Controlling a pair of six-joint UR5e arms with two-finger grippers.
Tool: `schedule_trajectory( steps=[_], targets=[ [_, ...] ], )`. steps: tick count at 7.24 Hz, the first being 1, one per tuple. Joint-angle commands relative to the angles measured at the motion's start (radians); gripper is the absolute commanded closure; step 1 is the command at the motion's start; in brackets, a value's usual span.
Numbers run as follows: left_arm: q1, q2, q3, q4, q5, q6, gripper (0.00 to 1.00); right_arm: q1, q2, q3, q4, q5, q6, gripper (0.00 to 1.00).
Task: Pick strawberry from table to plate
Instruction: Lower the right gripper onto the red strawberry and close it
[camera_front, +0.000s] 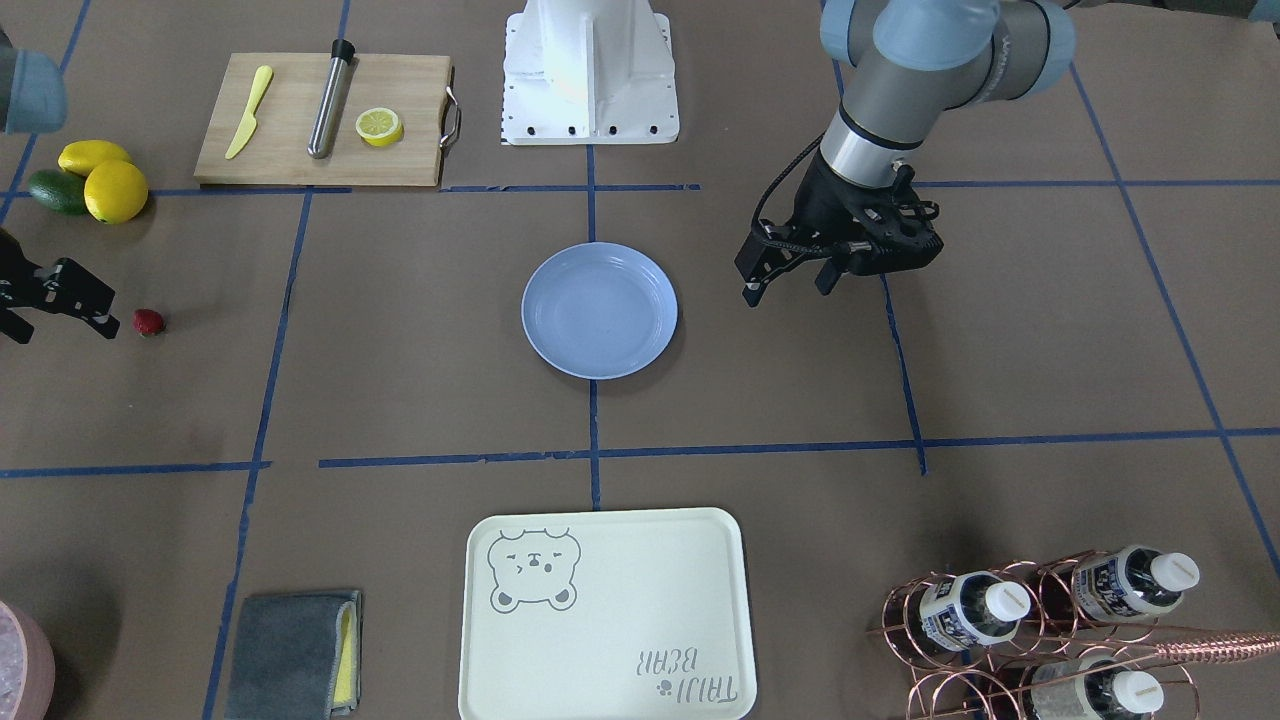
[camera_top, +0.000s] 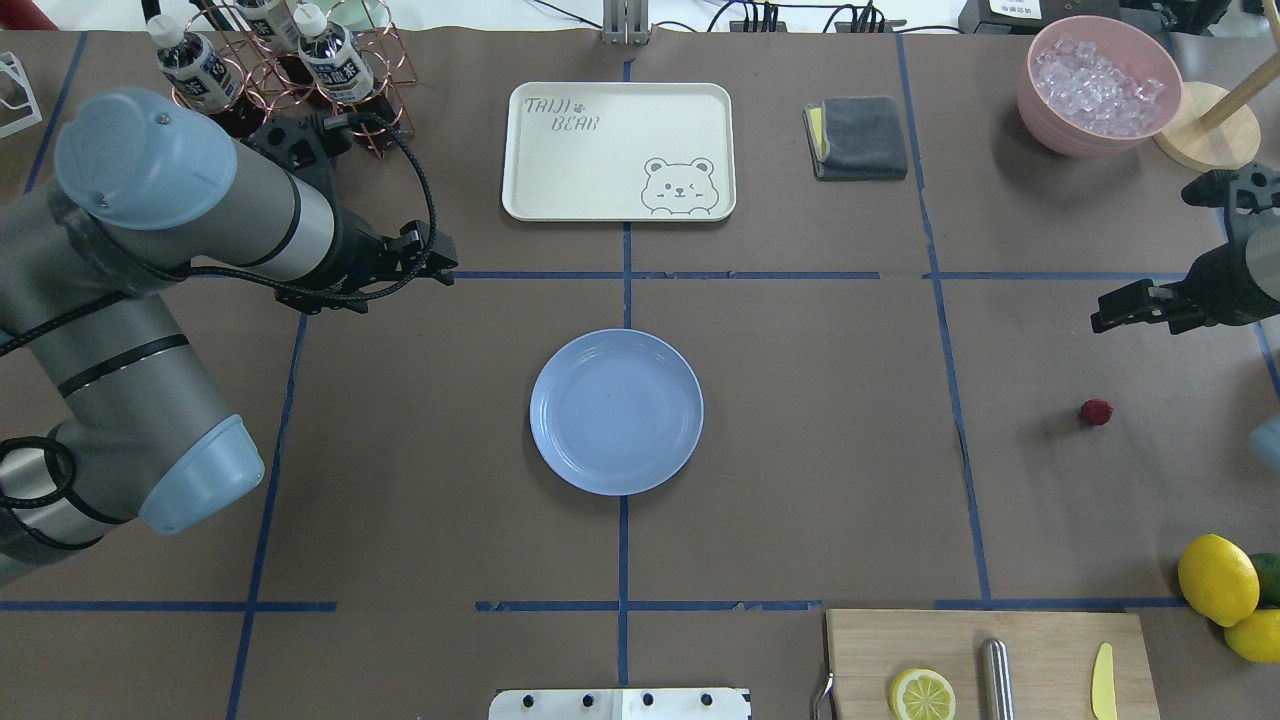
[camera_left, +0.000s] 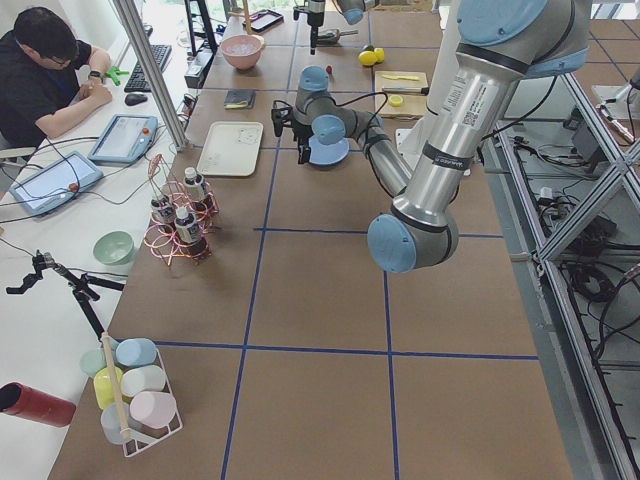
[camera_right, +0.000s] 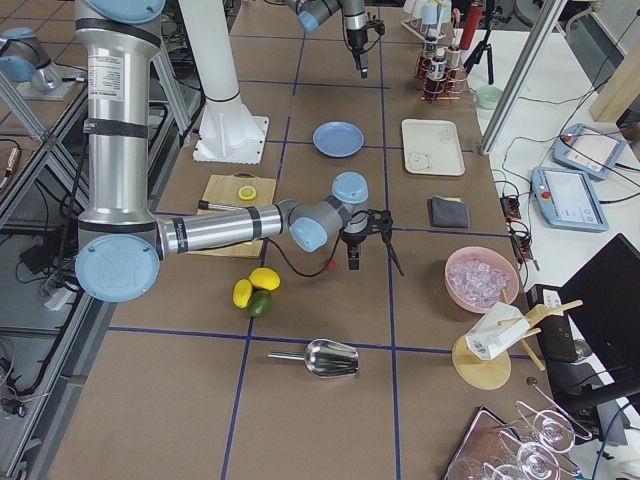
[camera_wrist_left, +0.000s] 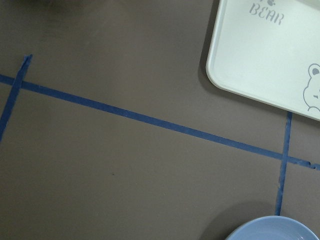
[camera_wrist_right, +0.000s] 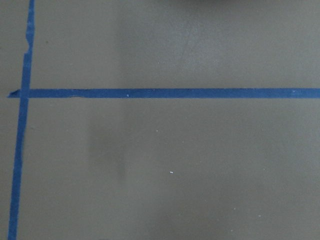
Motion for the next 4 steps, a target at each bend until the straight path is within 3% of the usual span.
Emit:
schedule_trajectory(
  steps=[1, 4],
  targets=[
    [-0.003, 0.005, 0.001, 0.000, 0.000, 0.018, 0.00, -0.057, -0.007, -0.030, 0.062, -0.009, 0.046, 0.00],
    [-0.005, 0.005, 0.001, 0.000, 0.000, 0.019, 0.00, -0.133, -0.010, -0.032, 0.051, -0.041, 0.046, 0.00]
  ],
)
